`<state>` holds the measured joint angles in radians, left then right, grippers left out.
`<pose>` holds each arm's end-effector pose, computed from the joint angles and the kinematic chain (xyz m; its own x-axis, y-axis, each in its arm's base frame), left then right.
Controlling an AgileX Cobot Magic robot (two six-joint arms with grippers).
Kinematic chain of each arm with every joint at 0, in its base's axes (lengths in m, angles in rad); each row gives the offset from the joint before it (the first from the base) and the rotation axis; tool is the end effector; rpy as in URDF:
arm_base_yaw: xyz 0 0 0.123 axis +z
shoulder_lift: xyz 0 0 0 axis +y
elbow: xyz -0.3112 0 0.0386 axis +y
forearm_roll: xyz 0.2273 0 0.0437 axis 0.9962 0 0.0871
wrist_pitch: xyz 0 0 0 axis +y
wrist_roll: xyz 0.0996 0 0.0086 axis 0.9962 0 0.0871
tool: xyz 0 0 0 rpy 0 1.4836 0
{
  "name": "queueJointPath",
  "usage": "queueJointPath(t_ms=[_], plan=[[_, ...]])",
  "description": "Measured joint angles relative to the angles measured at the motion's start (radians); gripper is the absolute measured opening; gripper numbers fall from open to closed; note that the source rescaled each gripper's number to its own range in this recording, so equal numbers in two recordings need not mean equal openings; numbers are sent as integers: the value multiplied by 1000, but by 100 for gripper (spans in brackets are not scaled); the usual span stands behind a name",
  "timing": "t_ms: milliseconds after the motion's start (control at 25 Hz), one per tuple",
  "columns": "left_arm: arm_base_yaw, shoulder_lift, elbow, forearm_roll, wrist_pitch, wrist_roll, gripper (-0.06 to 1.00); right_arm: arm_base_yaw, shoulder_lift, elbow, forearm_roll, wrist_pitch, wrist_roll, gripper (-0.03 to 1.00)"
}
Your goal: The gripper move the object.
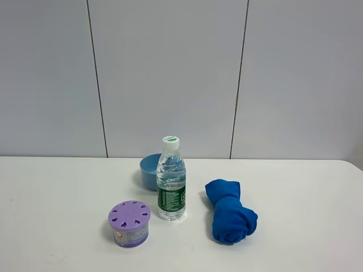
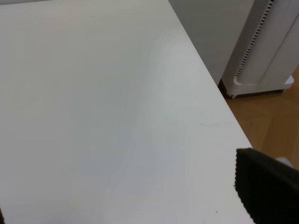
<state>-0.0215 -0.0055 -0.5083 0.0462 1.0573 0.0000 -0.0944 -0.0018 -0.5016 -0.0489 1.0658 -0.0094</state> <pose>-0.0452 0.0050 0.2656 -0.4403 0.0322 -0.8973 -0.0046 0.9993 0.0381 -0.0447 -0.0001 0.2632 -0.4592 0.0103 -0.8883 0.1169 0.9919 -0.0490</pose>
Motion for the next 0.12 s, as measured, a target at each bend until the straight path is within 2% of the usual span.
queueJointPath(t_ms=[120], plan=[[0,0,0,0,0,0,100,0,0,0,0,0,0,100]])
